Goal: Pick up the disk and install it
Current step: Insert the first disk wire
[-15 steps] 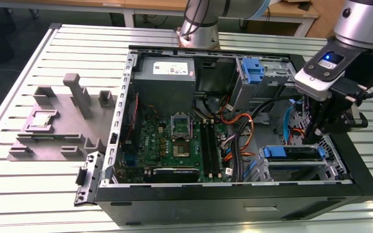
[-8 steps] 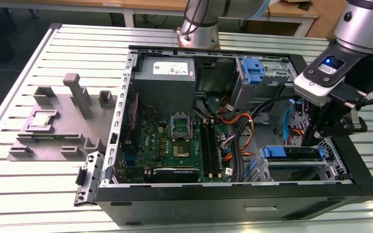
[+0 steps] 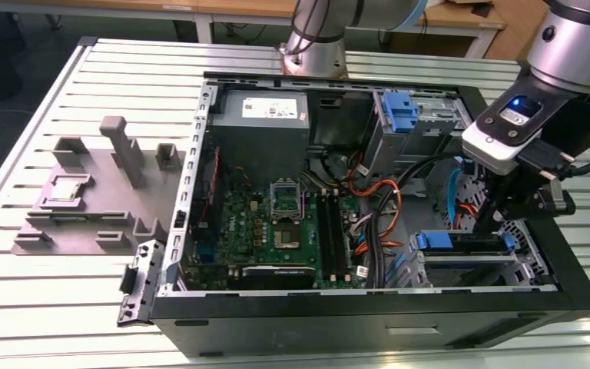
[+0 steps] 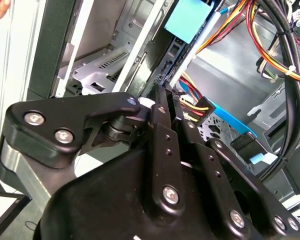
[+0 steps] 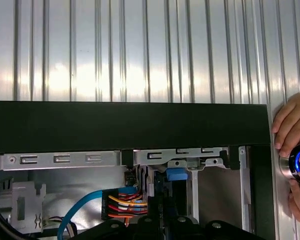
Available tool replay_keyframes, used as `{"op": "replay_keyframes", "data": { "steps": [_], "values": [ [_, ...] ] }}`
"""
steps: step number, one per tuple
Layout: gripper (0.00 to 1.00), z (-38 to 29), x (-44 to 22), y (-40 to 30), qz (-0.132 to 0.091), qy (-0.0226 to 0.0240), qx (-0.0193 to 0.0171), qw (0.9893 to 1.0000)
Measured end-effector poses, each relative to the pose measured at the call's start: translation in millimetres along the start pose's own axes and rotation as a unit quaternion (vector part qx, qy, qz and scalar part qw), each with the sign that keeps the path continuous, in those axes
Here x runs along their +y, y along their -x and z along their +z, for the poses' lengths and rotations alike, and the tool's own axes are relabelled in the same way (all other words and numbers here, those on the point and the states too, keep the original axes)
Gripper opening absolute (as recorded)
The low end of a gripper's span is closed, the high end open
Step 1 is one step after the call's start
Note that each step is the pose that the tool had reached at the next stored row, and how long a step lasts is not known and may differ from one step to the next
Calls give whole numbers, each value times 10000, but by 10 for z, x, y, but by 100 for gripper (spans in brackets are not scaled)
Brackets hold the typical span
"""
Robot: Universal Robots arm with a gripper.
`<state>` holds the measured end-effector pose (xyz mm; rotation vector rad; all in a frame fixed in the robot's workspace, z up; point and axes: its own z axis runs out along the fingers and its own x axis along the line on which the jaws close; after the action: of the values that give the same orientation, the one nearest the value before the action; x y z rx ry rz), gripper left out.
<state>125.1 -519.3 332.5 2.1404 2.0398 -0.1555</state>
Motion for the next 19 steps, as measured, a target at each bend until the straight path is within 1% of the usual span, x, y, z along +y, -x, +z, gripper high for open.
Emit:
{"op": "replay_keyframes", "data": {
  "steps": [8,12,15,19],
  "values": [
    [16,12,9,59,18,-7,66,10000],
    [16,18,10,82,18,-7,66,10000],
    [16,21,10,84,18,-7,71,10000],
    [16,30,10,84,20,-9,111,9999]
  ]
}}
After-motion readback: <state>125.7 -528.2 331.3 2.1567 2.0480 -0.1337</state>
